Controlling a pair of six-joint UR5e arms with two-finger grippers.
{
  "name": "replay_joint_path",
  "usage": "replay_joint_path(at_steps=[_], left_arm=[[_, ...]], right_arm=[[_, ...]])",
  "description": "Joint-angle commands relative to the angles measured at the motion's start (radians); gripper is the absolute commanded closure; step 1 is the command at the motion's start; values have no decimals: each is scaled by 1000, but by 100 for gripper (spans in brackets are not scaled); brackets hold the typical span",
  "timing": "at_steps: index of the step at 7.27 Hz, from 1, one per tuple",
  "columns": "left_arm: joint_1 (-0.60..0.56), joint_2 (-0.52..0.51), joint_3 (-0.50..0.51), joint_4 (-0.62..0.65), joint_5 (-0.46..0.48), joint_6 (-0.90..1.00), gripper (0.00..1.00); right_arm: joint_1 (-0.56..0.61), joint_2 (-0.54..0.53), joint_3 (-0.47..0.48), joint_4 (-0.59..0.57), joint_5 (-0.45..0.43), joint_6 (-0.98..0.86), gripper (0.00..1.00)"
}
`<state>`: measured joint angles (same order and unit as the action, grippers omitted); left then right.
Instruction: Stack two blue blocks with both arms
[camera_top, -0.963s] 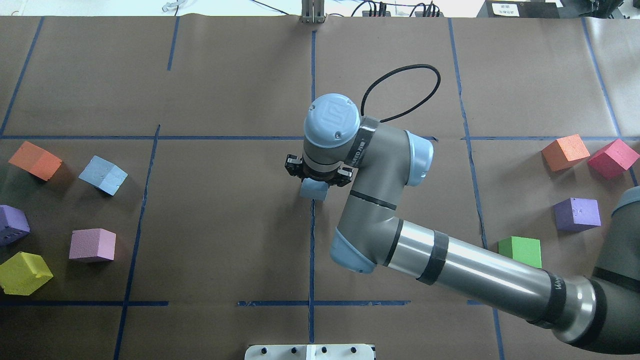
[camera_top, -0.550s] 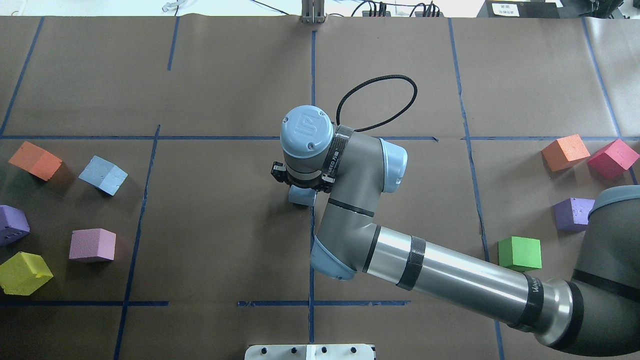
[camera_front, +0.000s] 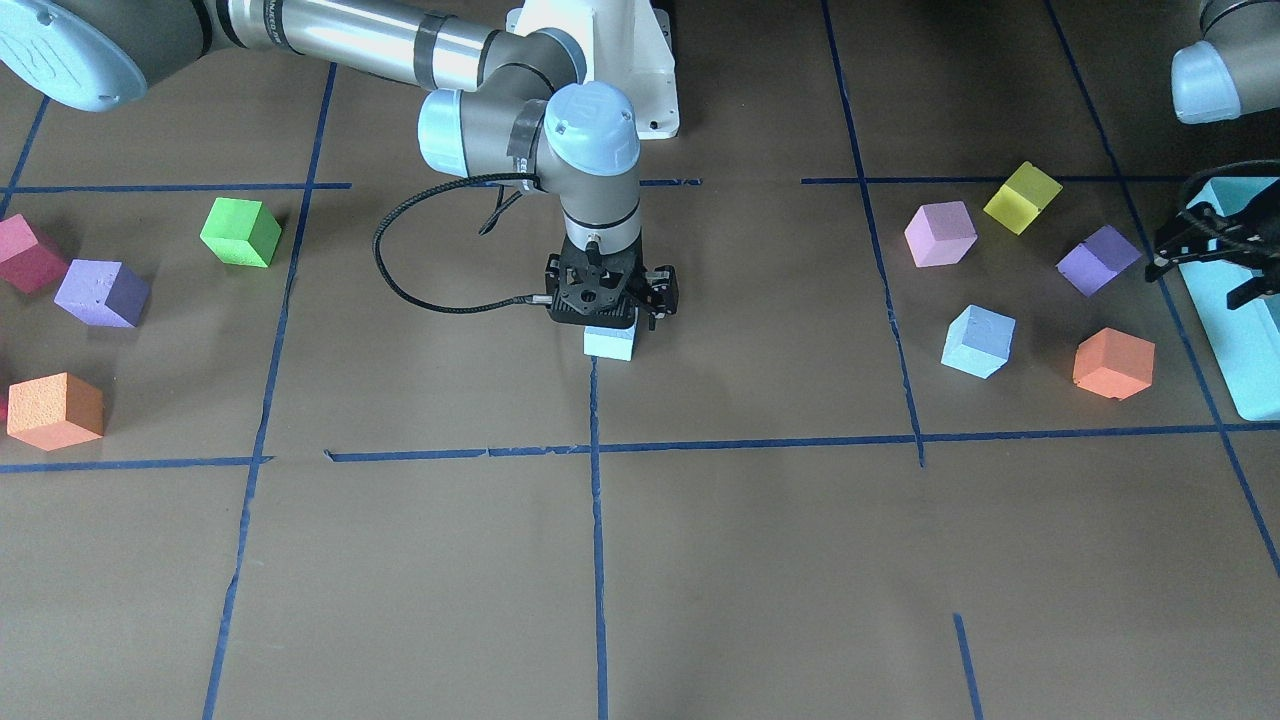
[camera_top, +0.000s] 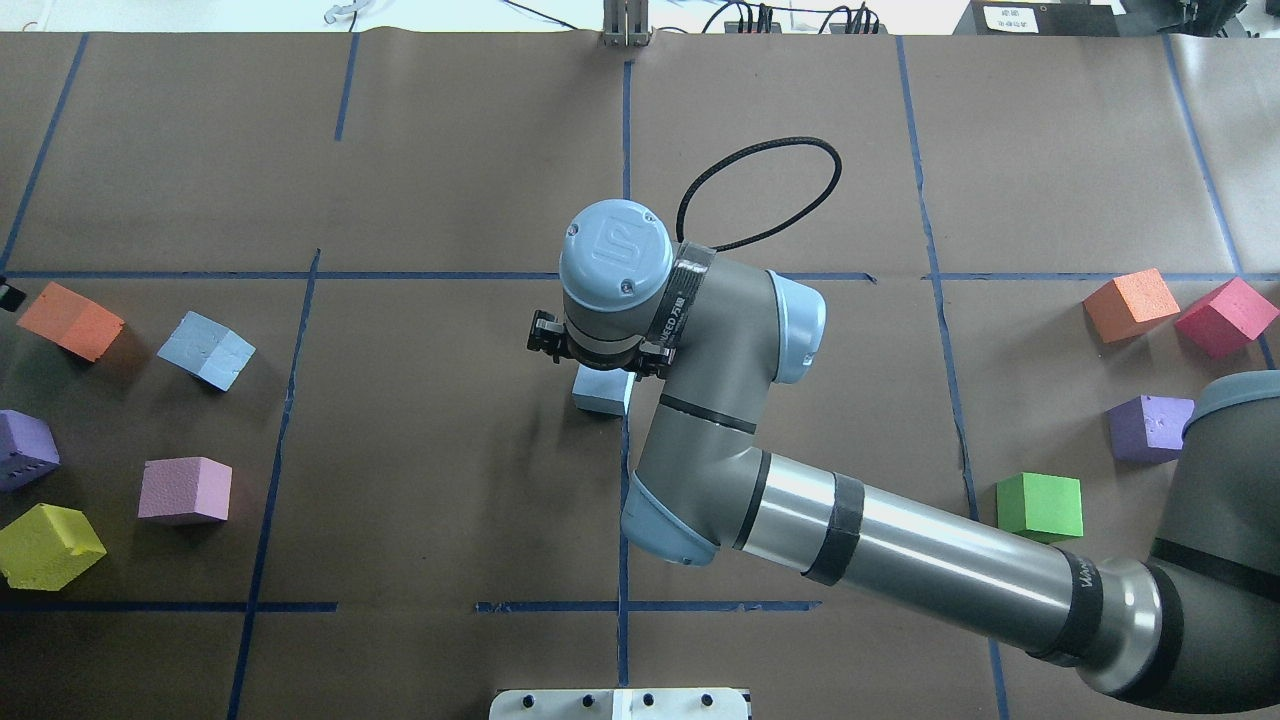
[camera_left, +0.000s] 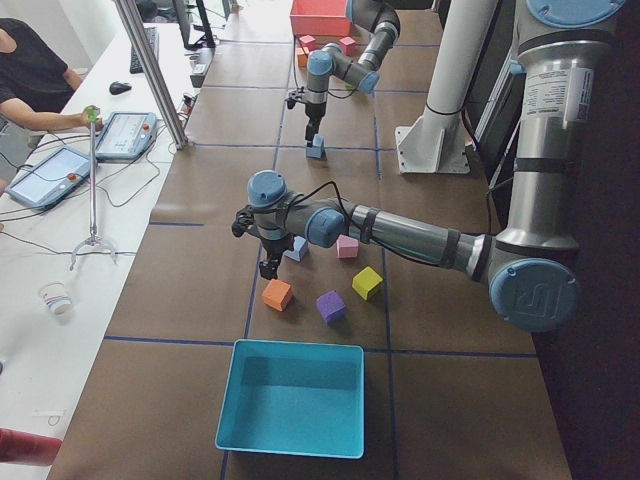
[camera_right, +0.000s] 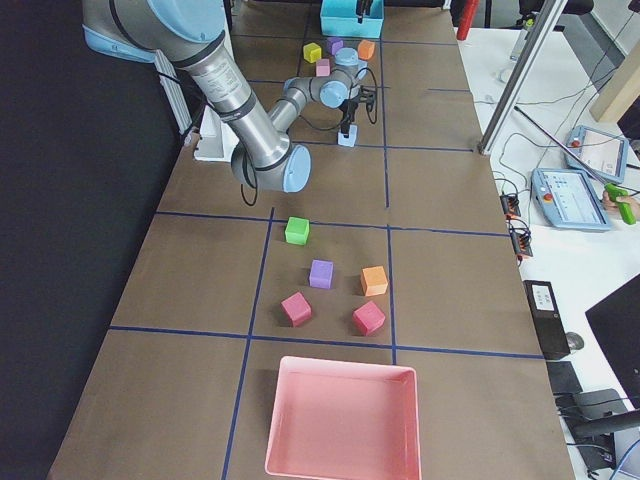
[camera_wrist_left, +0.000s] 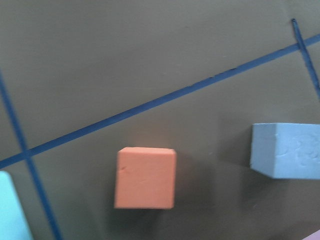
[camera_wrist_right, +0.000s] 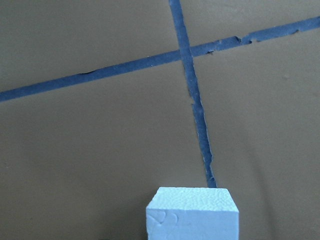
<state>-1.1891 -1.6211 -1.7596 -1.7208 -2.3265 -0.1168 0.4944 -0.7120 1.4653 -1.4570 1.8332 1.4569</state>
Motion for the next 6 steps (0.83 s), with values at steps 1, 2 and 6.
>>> replay_joint_path(at_steps=[1, 2, 6], left_arm=[[193, -95, 2, -2, 156, -29, 0], [248, -101, 9, -5, 171, -29, 0], [296, -108, 77, -30, 173, -52, 0]], right_arm=[[61, -215, 305, -3, 14, -36, 0], [90, -295, 376, 4, 20, -140, 0], [88, -325, 365, 7, 8, -165, 0]])
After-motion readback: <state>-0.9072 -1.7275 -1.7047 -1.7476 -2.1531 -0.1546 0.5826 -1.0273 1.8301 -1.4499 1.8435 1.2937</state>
